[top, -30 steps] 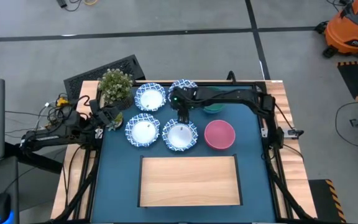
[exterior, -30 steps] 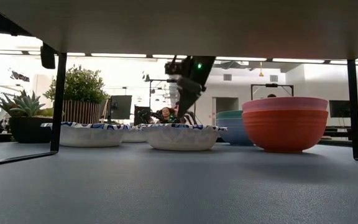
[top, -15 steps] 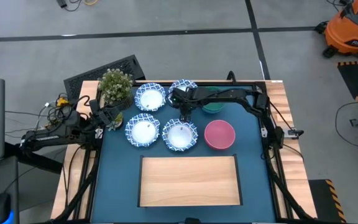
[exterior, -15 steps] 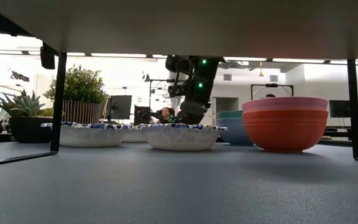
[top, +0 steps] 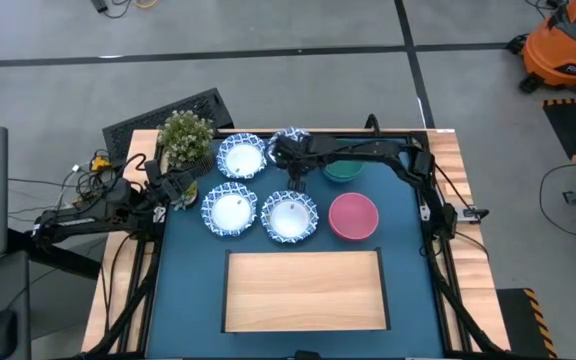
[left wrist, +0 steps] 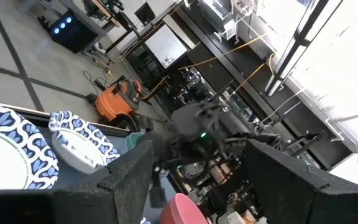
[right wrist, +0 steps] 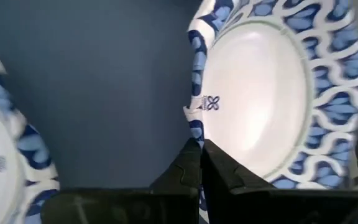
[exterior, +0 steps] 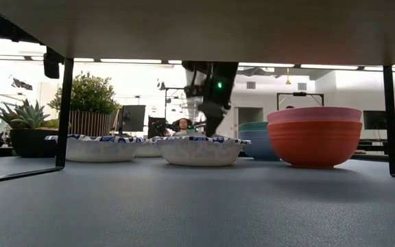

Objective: Place and stack bowls onto a shelf
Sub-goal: Put the blue patterned bowl on the shelf

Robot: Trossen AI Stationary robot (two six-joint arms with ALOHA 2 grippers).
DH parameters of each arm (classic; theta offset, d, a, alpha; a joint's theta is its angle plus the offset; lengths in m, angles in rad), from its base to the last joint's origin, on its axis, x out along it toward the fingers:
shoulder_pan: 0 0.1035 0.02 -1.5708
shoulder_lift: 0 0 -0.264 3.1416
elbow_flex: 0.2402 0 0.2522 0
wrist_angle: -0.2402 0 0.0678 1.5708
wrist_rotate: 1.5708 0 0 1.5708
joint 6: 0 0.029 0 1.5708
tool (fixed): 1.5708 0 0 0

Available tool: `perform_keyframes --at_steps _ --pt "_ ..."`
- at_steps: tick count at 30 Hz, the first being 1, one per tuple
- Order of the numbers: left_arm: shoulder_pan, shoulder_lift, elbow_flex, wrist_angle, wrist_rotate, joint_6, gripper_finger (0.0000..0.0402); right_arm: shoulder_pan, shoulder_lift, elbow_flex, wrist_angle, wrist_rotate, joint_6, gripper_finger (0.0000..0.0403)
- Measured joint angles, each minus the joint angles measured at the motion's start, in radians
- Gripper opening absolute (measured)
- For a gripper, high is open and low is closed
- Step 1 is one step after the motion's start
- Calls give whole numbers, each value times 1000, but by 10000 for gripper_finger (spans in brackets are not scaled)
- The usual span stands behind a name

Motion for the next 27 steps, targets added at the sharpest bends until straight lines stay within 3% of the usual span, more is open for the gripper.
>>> perform_keyframes --at_steps 8,15,20,27 --pt "0 0 0 -1 0 -7 243 0 0 282 -205 -1 -5 22" --pt "0 0 0 -4 1 -70 243 19 -1 609 -371 -4 -21 22" --pt "0 -1 0 -4 4 -81 243 63 -148 548 -309 5 -30 22" --pt "0 -1 0 -15 7 -86 243 196 -303 547 -450 53 146 22"
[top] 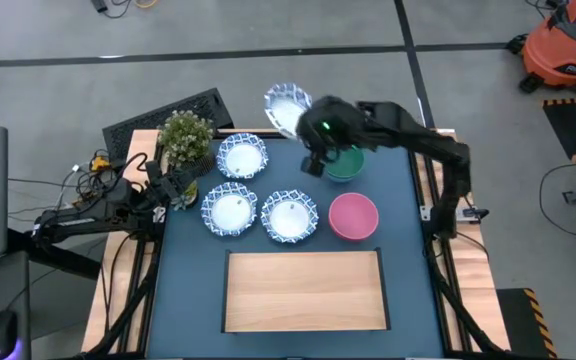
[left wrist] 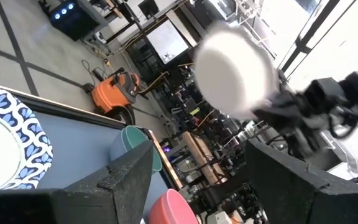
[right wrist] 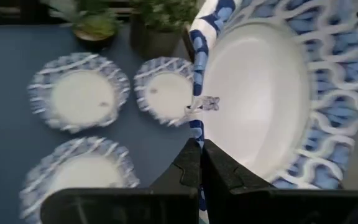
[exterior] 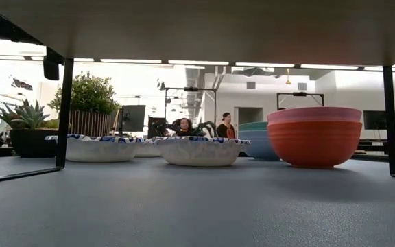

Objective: Place and stack bowls onto a shelf
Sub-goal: Put the blue patterned bowl on the shelf

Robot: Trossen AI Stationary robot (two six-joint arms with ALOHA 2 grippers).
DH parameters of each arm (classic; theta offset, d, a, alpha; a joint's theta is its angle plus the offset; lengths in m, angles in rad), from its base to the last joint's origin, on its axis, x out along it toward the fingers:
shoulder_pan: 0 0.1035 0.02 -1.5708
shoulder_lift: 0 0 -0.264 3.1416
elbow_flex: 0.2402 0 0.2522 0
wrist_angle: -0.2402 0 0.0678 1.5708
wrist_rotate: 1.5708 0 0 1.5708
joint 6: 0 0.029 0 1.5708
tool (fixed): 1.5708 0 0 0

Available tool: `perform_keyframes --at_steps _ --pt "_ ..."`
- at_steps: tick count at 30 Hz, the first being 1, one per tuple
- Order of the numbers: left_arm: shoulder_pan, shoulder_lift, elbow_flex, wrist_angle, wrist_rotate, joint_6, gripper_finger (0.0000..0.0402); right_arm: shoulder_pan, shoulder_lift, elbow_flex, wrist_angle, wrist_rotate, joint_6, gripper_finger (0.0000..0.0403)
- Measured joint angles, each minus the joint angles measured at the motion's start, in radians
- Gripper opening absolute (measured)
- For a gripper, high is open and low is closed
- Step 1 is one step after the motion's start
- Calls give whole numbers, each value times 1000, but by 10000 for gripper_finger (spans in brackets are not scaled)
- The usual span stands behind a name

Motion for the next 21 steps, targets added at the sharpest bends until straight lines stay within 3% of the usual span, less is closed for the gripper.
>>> perform_keyframes --at_steps 13,21 --pt "0 0 0 -6 1 -48 243 537 -70 -2 -332 134 523 22" --pt "0 0 0 -27 149 -106 243 835 24 -26 -342 187 760 22"
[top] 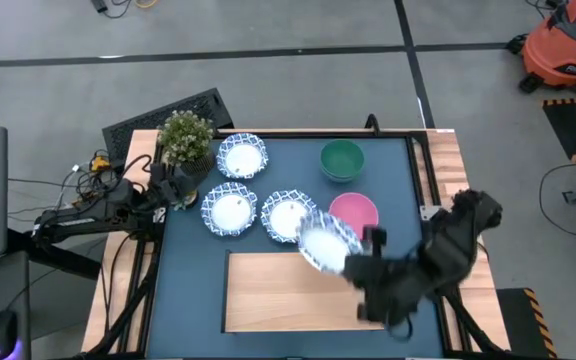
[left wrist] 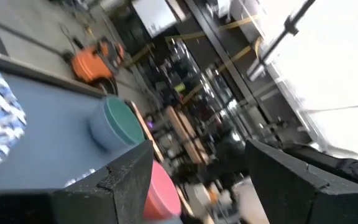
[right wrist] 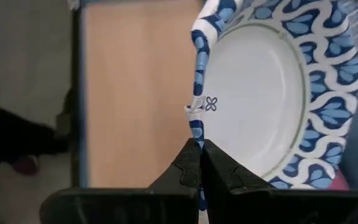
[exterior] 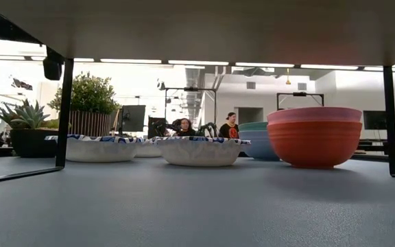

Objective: Place and stack bowls onto a shelf
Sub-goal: Put the blue patterned bowl on the shelf

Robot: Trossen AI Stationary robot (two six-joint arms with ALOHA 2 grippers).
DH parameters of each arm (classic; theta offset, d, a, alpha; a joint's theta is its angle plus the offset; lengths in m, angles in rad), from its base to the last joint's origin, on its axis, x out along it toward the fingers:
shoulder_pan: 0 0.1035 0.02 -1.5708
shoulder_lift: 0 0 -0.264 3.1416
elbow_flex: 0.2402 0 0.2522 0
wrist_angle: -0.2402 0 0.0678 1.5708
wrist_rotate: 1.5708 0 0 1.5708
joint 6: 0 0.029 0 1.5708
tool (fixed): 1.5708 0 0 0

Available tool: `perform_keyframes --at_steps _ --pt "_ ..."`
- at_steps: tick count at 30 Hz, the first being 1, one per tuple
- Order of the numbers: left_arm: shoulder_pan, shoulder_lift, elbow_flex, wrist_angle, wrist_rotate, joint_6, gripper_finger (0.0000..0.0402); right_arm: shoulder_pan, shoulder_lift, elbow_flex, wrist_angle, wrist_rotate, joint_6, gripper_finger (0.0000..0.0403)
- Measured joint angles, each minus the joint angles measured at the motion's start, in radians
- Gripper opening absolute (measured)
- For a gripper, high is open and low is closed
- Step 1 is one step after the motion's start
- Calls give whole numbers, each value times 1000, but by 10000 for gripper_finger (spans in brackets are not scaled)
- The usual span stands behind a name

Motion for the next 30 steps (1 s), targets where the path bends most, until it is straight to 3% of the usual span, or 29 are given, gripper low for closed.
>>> perform_keyframes --at_steps 7,14,30 --pt "0 0 0 -10 106 -36 243 77 142 -16 -3 24 15 22" --pt "0 0 0 -43 114 -36 243 88 259 -15 -3 -24 46 22" --pt "0 0 0 -63 115 -21 243 93 242 -15 -3 -254 231 22"
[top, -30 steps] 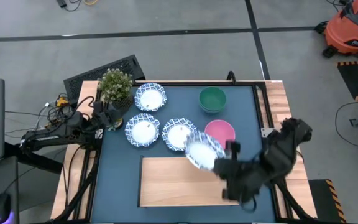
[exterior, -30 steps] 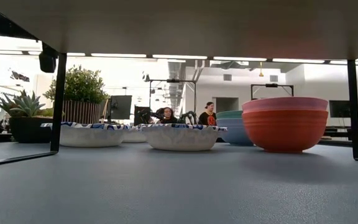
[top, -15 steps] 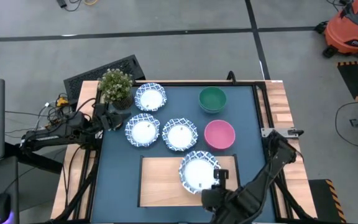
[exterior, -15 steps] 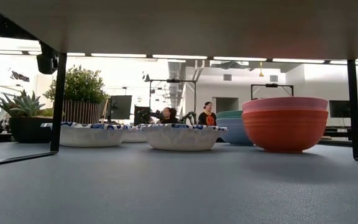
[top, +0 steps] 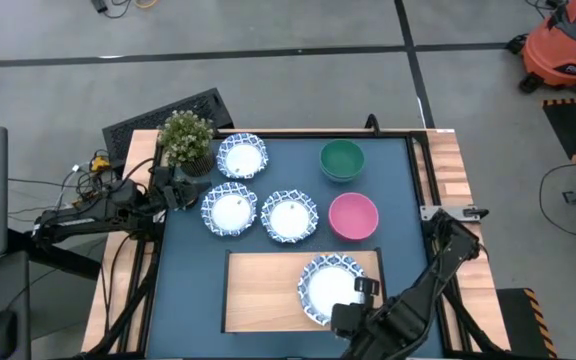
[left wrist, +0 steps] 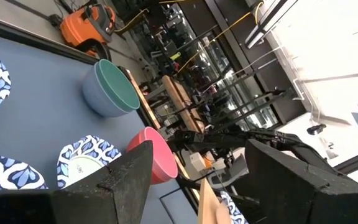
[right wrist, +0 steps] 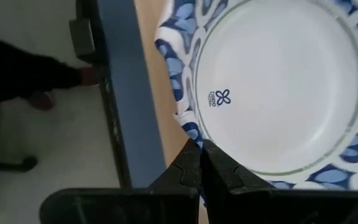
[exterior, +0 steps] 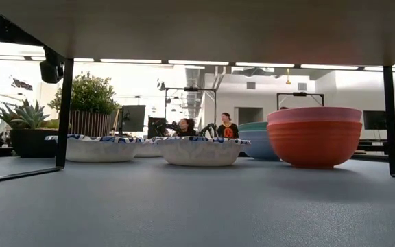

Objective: Place and stack bowls onto a shelf
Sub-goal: Put the blue patterned bowl on the shelf, then stack the blue patterned bowl on top of the blue patterned bowl on the shelf

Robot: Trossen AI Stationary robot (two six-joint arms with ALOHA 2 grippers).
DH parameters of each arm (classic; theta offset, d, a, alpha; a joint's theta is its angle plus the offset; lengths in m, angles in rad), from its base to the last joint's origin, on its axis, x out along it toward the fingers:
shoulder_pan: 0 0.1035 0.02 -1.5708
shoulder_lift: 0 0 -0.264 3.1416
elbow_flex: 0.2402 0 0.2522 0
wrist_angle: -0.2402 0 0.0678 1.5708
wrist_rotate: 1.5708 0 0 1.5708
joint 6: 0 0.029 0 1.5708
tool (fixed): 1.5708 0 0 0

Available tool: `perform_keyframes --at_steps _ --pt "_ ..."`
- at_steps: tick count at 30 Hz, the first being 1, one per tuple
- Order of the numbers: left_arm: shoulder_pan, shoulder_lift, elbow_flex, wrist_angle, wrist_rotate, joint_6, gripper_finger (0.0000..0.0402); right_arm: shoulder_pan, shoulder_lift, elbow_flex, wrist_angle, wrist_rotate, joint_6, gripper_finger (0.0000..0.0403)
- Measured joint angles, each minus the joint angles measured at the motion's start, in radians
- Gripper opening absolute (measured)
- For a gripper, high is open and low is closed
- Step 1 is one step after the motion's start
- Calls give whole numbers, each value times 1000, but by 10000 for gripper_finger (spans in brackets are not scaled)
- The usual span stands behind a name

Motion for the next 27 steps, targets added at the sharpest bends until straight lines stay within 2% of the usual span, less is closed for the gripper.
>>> perform_keyframes --at_steps 4,8,18,22,27 --pt "0 0 0 0 0 7 243 -8 4 -24 0 -13 35 22" --pt "0 0 0 2 0 -4 243 -22 3 -73 1 -73 53 28" --pt "0 0 0 3 -1 -14 243 -33 -5 -114 -2 -134 112 141" --pt "0 0 0 4 -2 -12 243 -28 -13 -94 -1 -142 115 165" --pt "0 0 0 3 -2 -11 243 -26 -19 -35 0 -148 99 172"
